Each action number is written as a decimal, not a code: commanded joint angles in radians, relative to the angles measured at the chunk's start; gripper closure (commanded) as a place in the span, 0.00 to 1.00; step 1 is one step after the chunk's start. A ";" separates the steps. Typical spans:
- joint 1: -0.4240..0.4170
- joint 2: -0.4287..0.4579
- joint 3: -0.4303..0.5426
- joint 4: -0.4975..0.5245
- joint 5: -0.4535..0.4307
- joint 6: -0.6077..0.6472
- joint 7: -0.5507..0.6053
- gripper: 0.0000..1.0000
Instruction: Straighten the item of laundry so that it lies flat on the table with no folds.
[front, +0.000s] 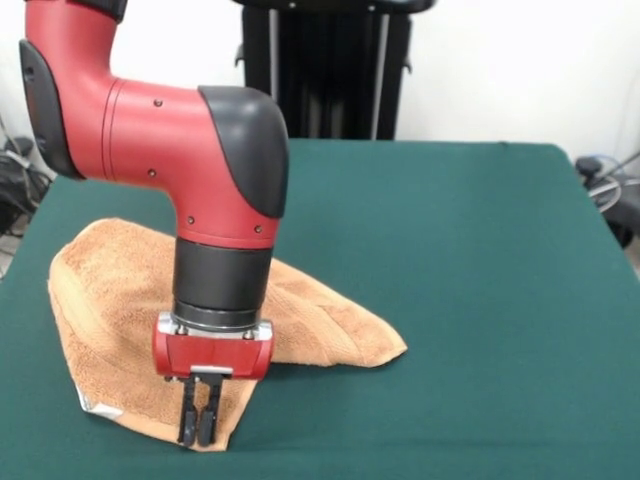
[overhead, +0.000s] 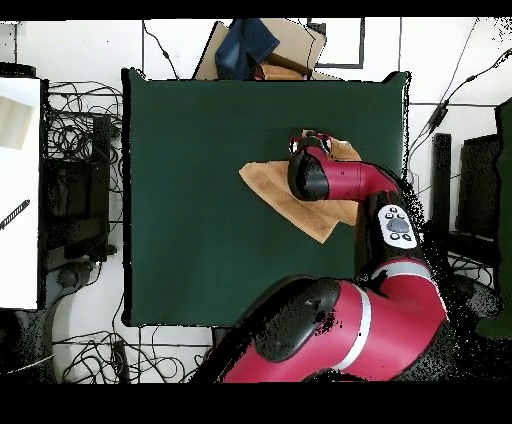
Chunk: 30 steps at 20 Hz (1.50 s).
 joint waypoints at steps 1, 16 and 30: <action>-0.023 0.154 0.106 0.003 -0.051 0.041 0.013 1.00; -0.080 0.052 0.279 -0.144 -0.081 0.404 -0.292 1.00; 0.067 0.107 0.307 -0.648 -0.070 0.934 -0.408 1.00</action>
